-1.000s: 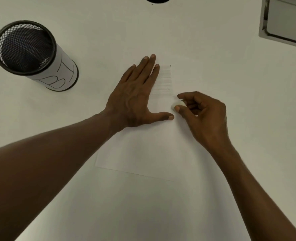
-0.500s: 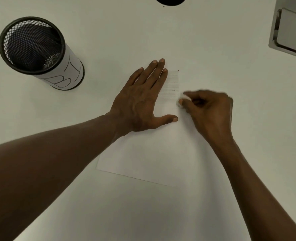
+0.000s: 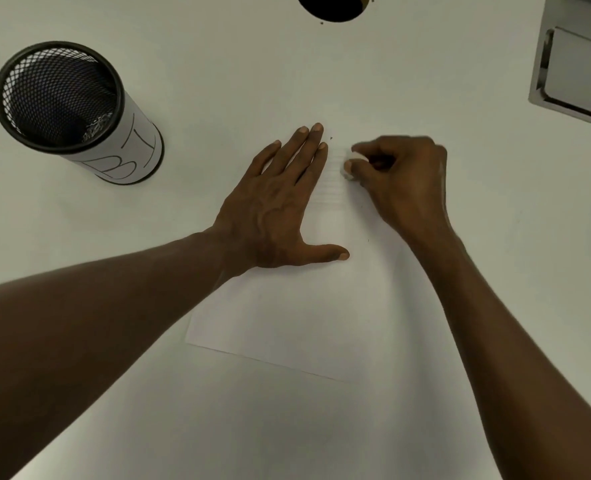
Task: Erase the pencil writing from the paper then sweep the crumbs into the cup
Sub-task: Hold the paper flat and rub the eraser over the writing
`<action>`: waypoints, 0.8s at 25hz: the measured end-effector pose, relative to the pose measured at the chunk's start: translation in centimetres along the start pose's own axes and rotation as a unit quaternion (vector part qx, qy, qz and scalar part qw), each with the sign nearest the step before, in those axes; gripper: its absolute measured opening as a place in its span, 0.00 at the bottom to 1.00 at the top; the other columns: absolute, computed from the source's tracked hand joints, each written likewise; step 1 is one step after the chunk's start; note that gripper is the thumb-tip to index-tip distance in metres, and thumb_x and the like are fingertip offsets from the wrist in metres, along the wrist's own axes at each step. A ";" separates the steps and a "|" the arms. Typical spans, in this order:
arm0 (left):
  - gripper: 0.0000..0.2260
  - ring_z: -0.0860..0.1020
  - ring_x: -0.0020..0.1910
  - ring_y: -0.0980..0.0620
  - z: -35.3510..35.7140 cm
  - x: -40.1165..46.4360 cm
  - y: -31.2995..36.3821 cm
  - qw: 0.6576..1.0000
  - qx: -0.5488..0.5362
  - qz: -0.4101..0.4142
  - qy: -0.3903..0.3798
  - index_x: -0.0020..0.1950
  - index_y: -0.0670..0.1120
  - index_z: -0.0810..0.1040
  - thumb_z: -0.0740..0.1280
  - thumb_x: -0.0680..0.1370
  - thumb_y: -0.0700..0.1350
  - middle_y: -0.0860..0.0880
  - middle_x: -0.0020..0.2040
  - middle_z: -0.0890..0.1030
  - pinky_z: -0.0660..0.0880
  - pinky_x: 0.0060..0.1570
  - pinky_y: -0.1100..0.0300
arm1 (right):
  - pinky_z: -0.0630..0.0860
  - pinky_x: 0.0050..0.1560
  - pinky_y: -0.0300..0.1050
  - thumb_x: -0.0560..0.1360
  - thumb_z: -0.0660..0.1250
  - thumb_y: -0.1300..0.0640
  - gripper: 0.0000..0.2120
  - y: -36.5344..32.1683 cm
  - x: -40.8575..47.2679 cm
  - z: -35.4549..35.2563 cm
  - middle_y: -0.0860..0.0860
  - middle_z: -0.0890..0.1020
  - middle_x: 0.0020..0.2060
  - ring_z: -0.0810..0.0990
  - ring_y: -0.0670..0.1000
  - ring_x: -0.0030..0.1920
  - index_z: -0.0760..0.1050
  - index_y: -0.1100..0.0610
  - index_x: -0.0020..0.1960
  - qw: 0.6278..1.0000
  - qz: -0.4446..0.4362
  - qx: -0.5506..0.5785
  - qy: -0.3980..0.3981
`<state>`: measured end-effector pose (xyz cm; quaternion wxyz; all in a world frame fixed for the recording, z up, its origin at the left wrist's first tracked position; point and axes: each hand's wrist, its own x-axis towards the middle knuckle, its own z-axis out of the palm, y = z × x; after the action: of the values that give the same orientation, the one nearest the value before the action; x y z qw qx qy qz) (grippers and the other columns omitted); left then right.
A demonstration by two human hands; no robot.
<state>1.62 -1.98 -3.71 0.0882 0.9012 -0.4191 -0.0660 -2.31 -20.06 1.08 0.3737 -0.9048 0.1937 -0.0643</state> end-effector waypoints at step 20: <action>0.59 0.43 0.83 0.46 -0.3 0.0 0.1 1.000 -0.012 -0.004 -0.014 0.83 0.39 0.48 0.50 0.68 0.83 0.42 0.84 0.45 0.47 0.81 0.47 | 0.81 0.47 0.42 0.73 0.74 0.57 0.07 0.1 3.7 0.6 0.45 0.84 0.40 0.83 0.42 0.38 0.84 0.57 0.49 0.999 -0.039 0.021 0.025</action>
<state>1.59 -2.01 -3.43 0.0927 0.9006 -0.4162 -0.0844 1.23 -21.19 0.53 0.3854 -0.9016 0.1661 -0.1054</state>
